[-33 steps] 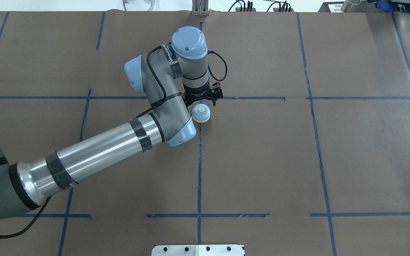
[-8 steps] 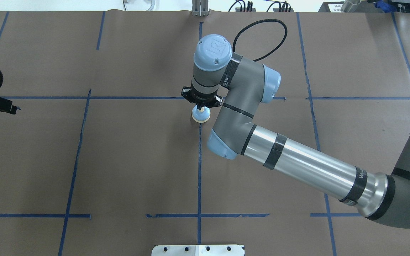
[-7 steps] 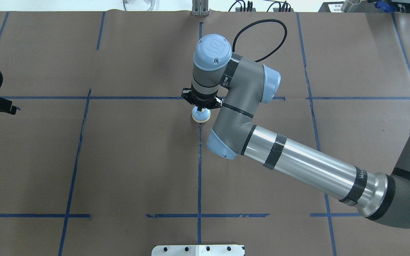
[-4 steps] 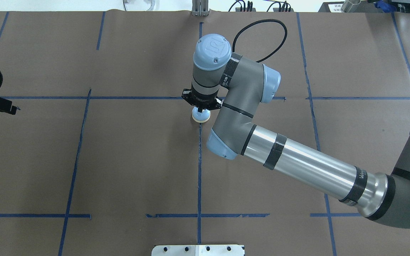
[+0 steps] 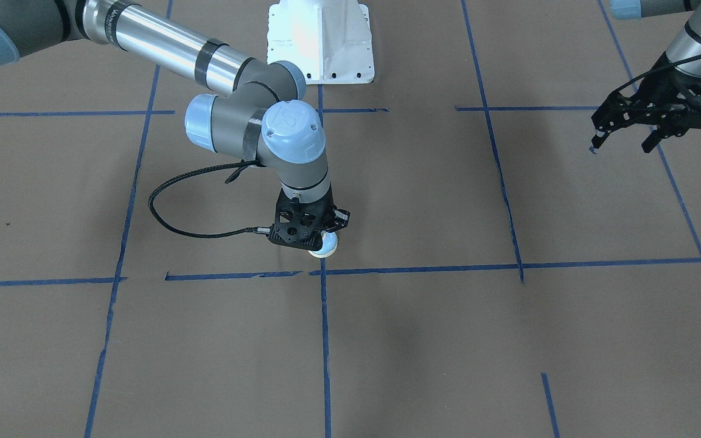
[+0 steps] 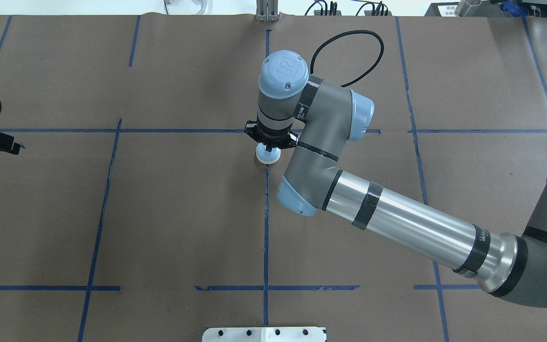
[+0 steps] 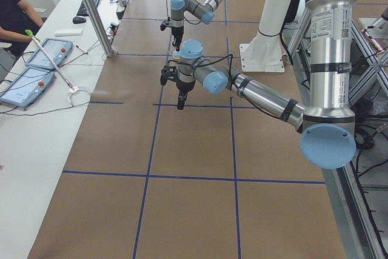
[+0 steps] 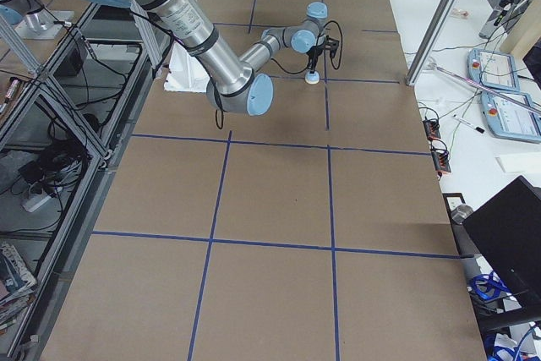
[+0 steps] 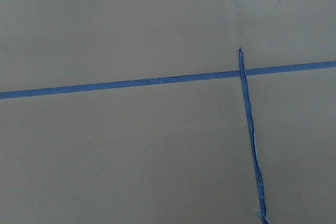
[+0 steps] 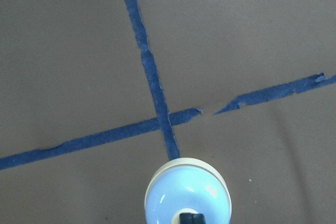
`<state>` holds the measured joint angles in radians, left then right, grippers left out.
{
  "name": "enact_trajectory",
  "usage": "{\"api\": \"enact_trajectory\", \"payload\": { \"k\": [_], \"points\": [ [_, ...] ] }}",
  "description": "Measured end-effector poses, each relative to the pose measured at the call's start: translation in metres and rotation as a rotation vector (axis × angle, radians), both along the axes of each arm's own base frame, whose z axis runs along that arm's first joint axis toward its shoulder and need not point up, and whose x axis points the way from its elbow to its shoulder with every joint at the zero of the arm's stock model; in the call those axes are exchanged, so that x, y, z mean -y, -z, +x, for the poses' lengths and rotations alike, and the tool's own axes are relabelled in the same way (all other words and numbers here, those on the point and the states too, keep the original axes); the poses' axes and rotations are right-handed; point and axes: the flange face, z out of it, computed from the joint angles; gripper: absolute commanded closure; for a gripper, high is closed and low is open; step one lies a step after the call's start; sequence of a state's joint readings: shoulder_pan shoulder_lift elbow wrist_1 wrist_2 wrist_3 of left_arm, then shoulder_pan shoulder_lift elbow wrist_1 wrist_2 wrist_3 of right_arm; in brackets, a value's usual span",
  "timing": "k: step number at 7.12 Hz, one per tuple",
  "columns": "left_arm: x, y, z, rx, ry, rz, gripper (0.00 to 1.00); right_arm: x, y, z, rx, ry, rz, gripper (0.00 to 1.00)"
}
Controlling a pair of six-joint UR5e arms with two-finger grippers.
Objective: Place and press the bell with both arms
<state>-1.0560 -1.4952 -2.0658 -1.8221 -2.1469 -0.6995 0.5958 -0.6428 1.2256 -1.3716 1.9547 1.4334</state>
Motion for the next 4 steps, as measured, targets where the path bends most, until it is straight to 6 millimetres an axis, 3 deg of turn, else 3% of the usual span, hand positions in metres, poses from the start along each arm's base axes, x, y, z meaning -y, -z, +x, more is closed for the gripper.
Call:
{"api": "enact_trajectory", "payload": {
  "k": [3, 4],
  "points": [
    [0.0, 0.0, -0.001, -0.001, 0.002, -0.001, 0.0, -0.002, 0.002, 0.001, 0.001, 0.002, -0.001, 1.0],
    [0.0, 0.0, -0.001, -0.002, 0.003, -0.002, 0.0, -0.001, 0.016, 0.016, 0.015, -0.004, 0.004, 1.0]
  ]
}}
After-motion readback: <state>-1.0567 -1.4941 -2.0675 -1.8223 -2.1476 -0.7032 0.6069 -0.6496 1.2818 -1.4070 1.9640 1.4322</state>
